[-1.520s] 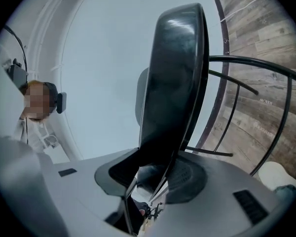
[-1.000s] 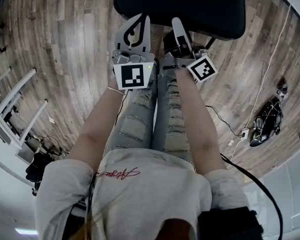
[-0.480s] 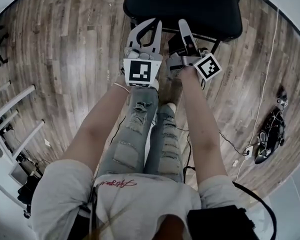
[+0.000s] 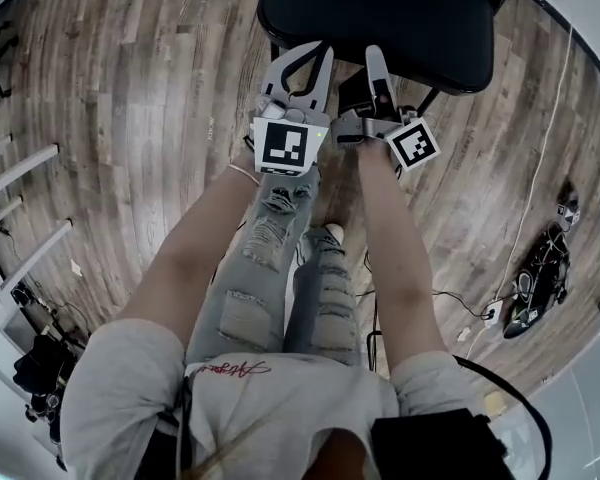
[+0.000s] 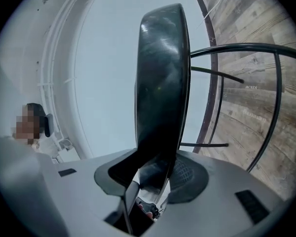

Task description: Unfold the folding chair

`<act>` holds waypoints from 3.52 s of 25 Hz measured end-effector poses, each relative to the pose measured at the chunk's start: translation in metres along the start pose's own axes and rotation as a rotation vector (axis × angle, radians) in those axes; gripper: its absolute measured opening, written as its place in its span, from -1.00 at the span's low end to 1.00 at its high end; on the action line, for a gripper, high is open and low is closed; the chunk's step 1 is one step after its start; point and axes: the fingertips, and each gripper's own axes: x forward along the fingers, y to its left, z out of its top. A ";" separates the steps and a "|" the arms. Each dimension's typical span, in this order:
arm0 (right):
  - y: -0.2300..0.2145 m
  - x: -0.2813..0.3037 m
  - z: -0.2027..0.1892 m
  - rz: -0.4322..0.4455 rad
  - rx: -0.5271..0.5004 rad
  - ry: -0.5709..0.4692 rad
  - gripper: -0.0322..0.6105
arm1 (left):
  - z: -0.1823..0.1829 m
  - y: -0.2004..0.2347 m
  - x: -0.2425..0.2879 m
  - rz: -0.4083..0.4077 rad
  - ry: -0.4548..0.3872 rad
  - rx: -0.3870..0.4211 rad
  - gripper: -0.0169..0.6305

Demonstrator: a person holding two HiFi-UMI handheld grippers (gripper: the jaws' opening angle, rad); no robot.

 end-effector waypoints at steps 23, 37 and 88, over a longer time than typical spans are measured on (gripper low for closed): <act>-0.056 -0.092 -0.060 0.066 -0.016 0.007 -0.35 | -0.091 -0.046 -0.067 -0.026 -0.013 0.028 -0.90; -0.039 -0.177 -0.074 -0.001 0.009 -0.027 -0.80 | -0.081 -0.033 -0.123 0.071 -0.022 -0.042 -0.90; 0.507 -0.193 -0.030 0.020 -1.236 0.114 -0.82 | 0.382 -0.111 -0.324 -0.039 -0.323 -0.129 -0.90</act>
